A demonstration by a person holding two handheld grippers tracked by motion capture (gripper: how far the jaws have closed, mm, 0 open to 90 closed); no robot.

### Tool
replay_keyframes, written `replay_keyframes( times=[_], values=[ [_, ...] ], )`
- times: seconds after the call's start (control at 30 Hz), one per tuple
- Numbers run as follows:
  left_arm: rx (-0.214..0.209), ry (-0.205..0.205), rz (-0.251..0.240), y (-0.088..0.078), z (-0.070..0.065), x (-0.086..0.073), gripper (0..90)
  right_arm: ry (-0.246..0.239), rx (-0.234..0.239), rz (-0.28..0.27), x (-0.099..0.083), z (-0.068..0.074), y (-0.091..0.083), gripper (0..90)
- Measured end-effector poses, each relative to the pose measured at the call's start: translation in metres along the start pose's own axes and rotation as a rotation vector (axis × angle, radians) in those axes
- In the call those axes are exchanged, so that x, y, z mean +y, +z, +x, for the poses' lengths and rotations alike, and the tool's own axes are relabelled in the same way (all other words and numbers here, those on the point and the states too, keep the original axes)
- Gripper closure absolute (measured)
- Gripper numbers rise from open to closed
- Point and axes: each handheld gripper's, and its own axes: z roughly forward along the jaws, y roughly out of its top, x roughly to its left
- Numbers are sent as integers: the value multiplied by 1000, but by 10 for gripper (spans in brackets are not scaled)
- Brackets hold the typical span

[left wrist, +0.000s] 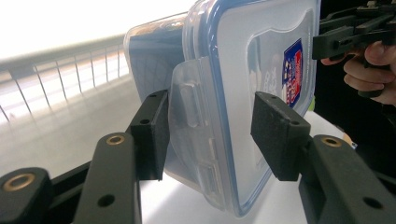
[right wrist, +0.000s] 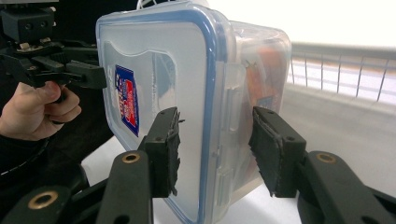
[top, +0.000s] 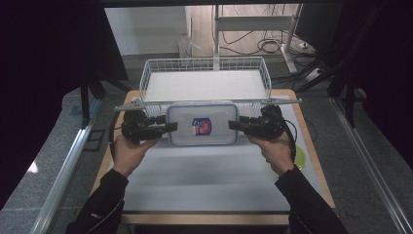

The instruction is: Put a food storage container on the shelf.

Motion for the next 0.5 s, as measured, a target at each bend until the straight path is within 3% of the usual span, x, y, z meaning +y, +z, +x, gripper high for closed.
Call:
replay_keyframes(
  times=[0.5],
  values=[
    [-14,-7,-25,2,21,55,486,-9,-13,-32,58,-9,0,531]
  ],
)
